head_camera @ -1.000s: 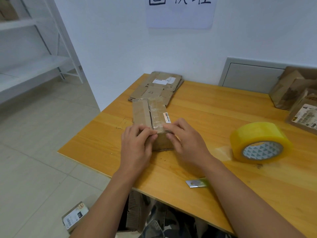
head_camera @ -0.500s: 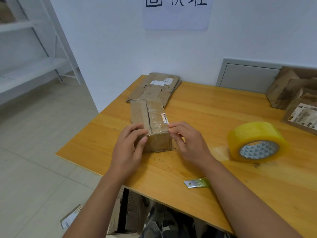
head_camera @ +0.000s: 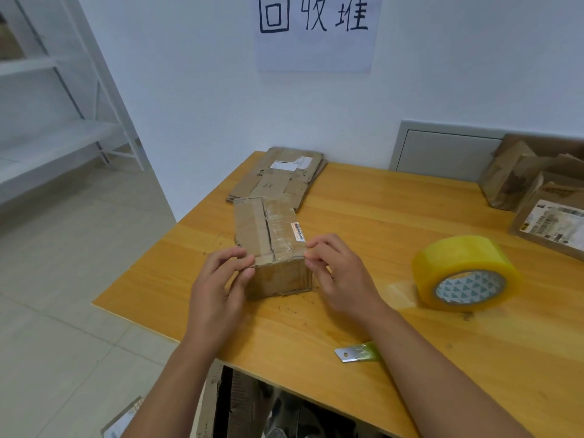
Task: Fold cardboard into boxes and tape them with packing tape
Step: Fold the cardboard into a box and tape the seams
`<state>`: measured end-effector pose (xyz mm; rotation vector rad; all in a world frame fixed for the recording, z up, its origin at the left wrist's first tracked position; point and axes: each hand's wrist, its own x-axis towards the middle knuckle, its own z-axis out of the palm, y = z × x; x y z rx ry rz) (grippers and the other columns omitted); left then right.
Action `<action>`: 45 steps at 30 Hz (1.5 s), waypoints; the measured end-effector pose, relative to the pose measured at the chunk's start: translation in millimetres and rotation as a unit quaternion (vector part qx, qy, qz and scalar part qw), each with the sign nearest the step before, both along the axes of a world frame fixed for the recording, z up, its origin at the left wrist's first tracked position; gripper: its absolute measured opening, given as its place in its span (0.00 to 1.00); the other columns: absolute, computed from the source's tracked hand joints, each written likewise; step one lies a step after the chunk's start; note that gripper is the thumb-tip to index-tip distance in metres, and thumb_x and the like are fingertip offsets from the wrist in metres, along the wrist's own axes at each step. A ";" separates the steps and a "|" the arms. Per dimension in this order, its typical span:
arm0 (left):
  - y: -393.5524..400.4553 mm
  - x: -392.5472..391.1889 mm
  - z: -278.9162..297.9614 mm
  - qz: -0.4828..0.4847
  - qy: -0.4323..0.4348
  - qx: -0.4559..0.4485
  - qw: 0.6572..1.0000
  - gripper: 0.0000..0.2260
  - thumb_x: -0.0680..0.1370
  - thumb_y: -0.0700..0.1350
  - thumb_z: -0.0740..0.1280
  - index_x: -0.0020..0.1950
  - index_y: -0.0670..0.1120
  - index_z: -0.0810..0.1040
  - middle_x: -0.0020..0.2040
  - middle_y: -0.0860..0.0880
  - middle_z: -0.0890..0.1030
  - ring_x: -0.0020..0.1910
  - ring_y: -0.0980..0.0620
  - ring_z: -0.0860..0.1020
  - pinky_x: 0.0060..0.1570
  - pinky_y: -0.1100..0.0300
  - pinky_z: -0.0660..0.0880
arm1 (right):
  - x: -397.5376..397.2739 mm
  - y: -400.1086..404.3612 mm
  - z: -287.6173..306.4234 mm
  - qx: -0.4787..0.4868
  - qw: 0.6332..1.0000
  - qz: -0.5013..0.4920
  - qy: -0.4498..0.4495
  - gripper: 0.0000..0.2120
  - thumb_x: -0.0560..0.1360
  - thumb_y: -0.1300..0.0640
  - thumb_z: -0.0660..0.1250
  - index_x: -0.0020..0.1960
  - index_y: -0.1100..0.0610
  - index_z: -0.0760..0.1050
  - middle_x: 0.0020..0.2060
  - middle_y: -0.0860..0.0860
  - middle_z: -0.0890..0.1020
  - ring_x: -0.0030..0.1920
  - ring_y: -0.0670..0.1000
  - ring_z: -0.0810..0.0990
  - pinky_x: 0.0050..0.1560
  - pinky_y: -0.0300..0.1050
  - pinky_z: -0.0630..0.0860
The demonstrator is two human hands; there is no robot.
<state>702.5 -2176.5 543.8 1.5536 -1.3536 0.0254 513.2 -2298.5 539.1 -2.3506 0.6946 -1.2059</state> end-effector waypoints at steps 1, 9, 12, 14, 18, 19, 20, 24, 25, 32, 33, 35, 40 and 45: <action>-0.8 -1.5 0.7 0.009 0.001 -0.007 1.000 0.09 0.78 0.39 0.70 0.56 0.48 0.83 0.57 0.55 0.78 0.60 0.67 0.73 0.59 0.72 0.70 | 0.6 1.2 0.2 0.001 1.000 -0.004 0.005 0.05 0.78 0.59 0.63 0.48 0.59 0.77 0.52 0.47 0.76 0.41 0.43 0.73 0.38 0.49 0.77; -20.4 -25.2 44.2 0.012 -0.019 -0.070 0.997 0.08 0.78 0.44 0.66 0.52 0.43 0.83 0.51 0.54 0.75 0.58 0.61 0.74 0.45 0.50 0.78 | -7.4 15.8 31.9 -0.149 0.963 -0.066 0.213 0.43 0.70 0.39 0.69 0.78 0.49 0.54 0.77 0.55 0.57 0.77 0.60 0.56 0.74 0.60 0.58; -25.4 -38.6 73.5 -0.012 -0.035 -0.078 0.996 0.06 0.78 0.44 0.65 0.50 0.47 0.81 0.47 0.60 0.73 0.50 0.66 0.73 0.37 0.59 0.72 | -15.7 15.4 48.9 -0.189 0.950 -0.117 0.221 0.48 0.67 0.45 0.75 0.78 0.48 0.51 0.76 0.56 0.58 0.77 0.62 0.57 0.72 0.62 0.62; -28.8 -50.3 92.4 -0.046 -0.037 -0.075 0.995 0.05 0.79 0.45 0.65 0.49 0.51 0.81 0.47 0.62 0.73 0.48 0.63 0.74 0.41 0.63 0.72 | -27.4 11.1 65.0 -0.202 0.955 -0.131 0.174 0.44 0.67 0.51 0.75 0.77 0.51 0.56 0.71 0.57 0.66 0.71 0.61 0.65 0.65 0.59 0.73; -33.4 -72.5 125.0 -0.122 -0.025 -0.073 0.990 0.12 0.80 0.51 0.64 0.63 0.53 0.78 0.57 0.65 0.74 0.60 0.65 0.74 0.57 0.71 0.70 | -58.3 5.6 99.3 -0.161 0.971 -0.147 0.096 0.36 0.67 0.45 0.67 0.73 0.54 0.66 0.65 0.55 0.71 0.62 0.57 0.71 0.54 0.52 0.78; -34.7 -76.1 132.0 -0.125 -0.023 -0.072 0.989 0.17 0.80 0.55 0.62 0.68 0.53 0.75 0.62 0.63 0.74 0.65 0.63 0.71 0.61 0.71 0.68 | -68.1 4.6 107.3 -0.136 0.977 -0.150 0.071 0.35 0.66 0.45 0.67 0.72 0.53 0.66 0.64 0.54 0.71 0.62 0.55 0.72 0.55 0.49 0.77; -35.5 -79.3 139.3 -0.115 -0.015 -0.075 0.990 0.20 0.80 0.57 0.61 0.71 0.54 0.72 0.66 0.60 0.72 0.68 0.62 0.69 0.63 0.73 0.65 | -78.9 3.6 116.0 -0.105 0.982 -0.152 0.045 0.35 0.67 0.47 0.70 0.71 0.53 0.66 0.62 0.52 0.72 0.60 0.52 0.72 0.56 0.44 0.75; -44.7 -86.8 167.7 -0.086 0.156 -0.046 0.983 0.22 0.82 0.60 0.60 0.75 0.58 0.66 0.71 0.61 0.67 0.70 0.65 0.65 0.56 0.78 0.62 | -128.3 6.4 151.0 0.053 0.987 -0.145 -0.053 0.35 0.67 0.43 0.77 0.70 0.49 0.67 0.58 0.44 0.73 0.51 0.38 0.72 0.47 0.24 0.69; -47.9 -90.3 173.7 -0.119 0.206 -0.015 0.971 0.24 0.81 0.63 0.59 0.76 0.60 0.65 0.69 0.64 0.69 0.68 0.69 0.66 0.57 0.74 0.63 | -140.2 9.2 157.6 0.082 0.984 -0.141 -0.076 0.35 0.67 0.39 0.74 0.69 0.47 0.67 0.58 0.43 0.74 0.51 0.37 0.74 0.45 0.24 0.70; -57.3 -155.7 182.6 -0.314 0.323 0.117 0.885 0.36 0.67 0.73 0.68 0.72 0.62 0.70 0.65 0.58 0.78 0.65 0.55 0.76 0.62 0.50 0.75 | -215.5 26.1 168.0 0.194 0.952 -0.148 -0.184 0.36 0.66 0.29 0.68 0.70 0.44 0.69 0.61 0.45 0.79 0.60 0.44 0.77 0.61 0.52 0.76; -58.2 -165.0 181.4 -0.331 0.318 0.122 0.880 0.35 0.68 0.71 0.70 0.72 0.60 0.71 0.65 0.57 0.79 0.64 0.54 0.77 0.62 0.50 0.75 | -227.4 28.8 167.9 0.205 0.946 -0.146 -0.205 0.33 0.68 0.32 0.68 0.69 0.43 0.70 0.60 0.46 0.80 0.60 0.44 0.78 0.62 0.53 0.76; -60.1 -184.2 180.9 -0.359 0.286 0.138 0.878 0.32 0.68 0.65 0.73 0.70 0.57 0.72 0.64 0.56 0.80 0.64 0.53 0.78 0.62 0.51 0.75 | -251.4 36.4 169.2 0.226 0.933 -0.145 -0.239 0.27 0.69 0.34 0.67 0.65 0.42 0.71 0.56 0.47 0.82 0.58 0.46 0.79 0.61 0.52 0.76; -68.9 -252.7 177.3 -0.333 0.242 0.156 0.898 0.29 0.72 0.50 0.77 0.69 0.57 0.69 0.60 0.58 0.79 0.54 0.60 0.80 0.46 0.66 0.76 | -319.1 49.6 161.6 0.260 0.930 -0.180 -0.188 0.19 0.70 0.33 0.65 0.59 0.34 0.71 0.58 0.43 0.79 0.59 0.44 0.76 0.57 0.49 0.75; -80.6 -323.6 143.2 -0.301 0.162 0.161 0.926 0.41 0.67 0.56 0.80 0.74 0.58 0.63 0.66 0.55 0.70 0.64 0.57 0.71 0.58 0.62 0.75 | -377.4 63.1 144.7 0.311 0.914 -0.242 -0.095 0.23 0.65 0.39 0.72 0.58 0.42 0.73 0.54 0.43 0.79 0.57 0.47 0.77 0.53 0.47 0.77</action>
